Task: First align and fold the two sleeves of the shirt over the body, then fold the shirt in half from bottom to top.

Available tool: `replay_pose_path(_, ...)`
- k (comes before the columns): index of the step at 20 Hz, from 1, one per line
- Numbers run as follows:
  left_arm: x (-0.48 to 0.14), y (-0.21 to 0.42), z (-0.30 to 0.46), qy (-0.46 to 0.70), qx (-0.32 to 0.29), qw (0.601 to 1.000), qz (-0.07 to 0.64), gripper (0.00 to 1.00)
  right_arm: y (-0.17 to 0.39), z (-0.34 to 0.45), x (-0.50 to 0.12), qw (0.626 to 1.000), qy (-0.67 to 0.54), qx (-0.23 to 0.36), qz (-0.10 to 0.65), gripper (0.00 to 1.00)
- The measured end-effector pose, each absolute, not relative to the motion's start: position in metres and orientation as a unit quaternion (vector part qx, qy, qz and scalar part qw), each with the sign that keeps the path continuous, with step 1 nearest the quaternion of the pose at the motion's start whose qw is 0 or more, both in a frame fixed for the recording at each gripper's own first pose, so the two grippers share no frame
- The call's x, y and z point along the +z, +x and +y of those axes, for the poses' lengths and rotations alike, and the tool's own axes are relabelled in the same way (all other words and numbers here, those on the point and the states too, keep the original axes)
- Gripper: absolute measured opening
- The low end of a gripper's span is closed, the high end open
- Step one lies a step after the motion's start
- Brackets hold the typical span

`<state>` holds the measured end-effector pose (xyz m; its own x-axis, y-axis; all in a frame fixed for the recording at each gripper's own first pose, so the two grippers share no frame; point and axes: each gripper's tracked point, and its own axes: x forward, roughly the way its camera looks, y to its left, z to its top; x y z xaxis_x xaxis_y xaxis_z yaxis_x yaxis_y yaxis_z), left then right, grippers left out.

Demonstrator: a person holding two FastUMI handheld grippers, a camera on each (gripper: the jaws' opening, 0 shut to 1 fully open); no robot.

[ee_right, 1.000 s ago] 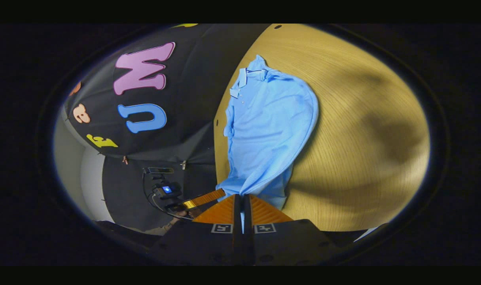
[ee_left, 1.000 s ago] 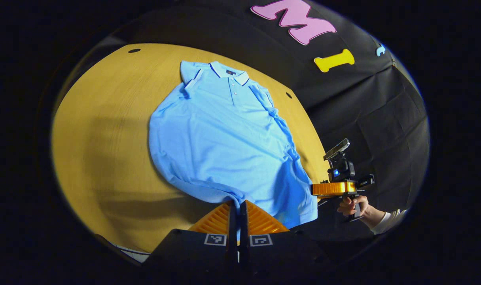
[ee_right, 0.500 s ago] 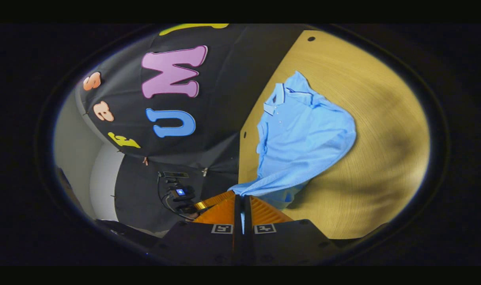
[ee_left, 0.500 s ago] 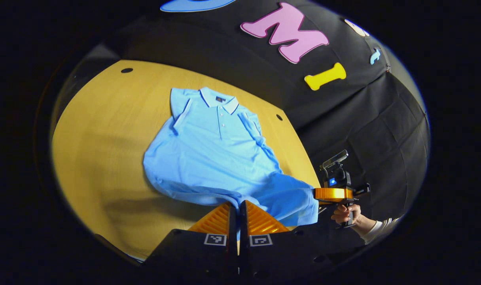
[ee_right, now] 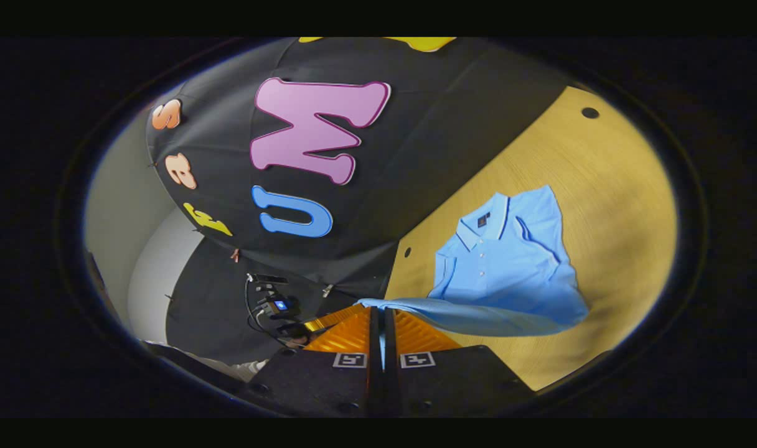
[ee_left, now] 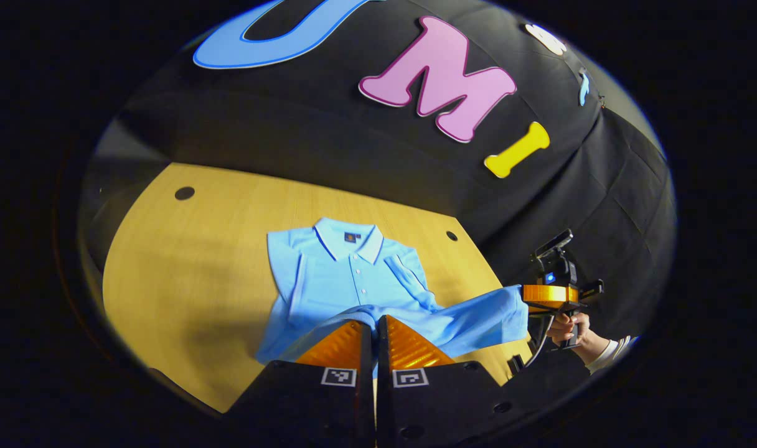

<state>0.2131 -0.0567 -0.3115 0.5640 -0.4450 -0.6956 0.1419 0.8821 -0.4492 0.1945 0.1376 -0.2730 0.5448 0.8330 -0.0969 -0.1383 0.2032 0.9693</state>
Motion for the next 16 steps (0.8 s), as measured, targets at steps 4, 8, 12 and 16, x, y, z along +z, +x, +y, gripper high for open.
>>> replay_pose_path(4, -0.327, 0.3, -0.038, -0.174, -0.119, 0.887, 0.412, 0.07, 0.287, 0.125, -0.283, 0.743, 0.499, 0.317, 0.313, 0.05)
replay_pose_path(8, -0.38, 0.352, -0.036, -0.188, -0.064, 0.876, 0.439, 0.07, 0.383, 0.113, -0.341, 0.851, 0.373, 0.209, 0.306, 0.04)
replay_pose_path(12, -0.459, 0.369, -0.026, -0.132, -0.024, 0.86, 0.493, 0.07, 0.413, 0.149, -0.402, 0.861, 0.311, 0.191, 0.356, 0.04)
replay_pose_path(16, -0.506, 0.378, -0.007, -0.108, 0.017, 0.845, 0.524, 0.07, 0.428, 0.143, -0.458, 0.86, 0.294, 0.162, 0.383, 0.05)
